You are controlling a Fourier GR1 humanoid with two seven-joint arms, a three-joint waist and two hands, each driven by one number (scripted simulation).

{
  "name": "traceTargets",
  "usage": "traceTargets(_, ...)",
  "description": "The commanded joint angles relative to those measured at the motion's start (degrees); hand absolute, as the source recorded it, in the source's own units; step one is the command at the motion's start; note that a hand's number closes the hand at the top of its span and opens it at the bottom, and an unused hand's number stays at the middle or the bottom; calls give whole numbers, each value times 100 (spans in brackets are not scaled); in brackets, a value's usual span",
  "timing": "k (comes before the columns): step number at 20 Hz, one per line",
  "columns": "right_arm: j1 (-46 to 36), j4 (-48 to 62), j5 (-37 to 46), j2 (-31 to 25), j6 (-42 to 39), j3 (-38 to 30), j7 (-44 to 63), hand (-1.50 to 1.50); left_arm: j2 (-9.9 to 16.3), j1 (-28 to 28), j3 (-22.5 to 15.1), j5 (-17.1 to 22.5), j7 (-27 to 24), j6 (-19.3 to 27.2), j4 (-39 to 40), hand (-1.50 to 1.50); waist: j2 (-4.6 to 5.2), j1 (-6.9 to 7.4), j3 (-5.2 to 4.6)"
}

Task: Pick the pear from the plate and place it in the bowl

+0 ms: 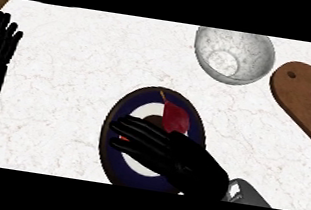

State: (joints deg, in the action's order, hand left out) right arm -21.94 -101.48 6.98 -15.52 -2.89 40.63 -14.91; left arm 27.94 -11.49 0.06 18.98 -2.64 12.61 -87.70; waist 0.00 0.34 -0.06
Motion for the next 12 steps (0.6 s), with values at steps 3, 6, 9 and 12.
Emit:
traceTargets(3,-633,-881,447,-728,-546,-514,1185,-150,-50,-175,122,2,134,52,-3,0,-30,-103,0)
traceTargets(6,-870,-1287,325,-1197,-1034,-907,2016,-150,120,5,301,116,-5,-268,207,0,-33,-108,-5)
traceTargets(9,-1448,-1086,194,-1710,-1832,-1089,2471,-150,-210,-43,12,-135,-27,55,81,0,-30,-102,-5)
traceTargets(12,-1696,-801,165,-2253,-2655,-990,2413,-150,35,-225,276,69,52,-192,176,0,-3,-43,-3)
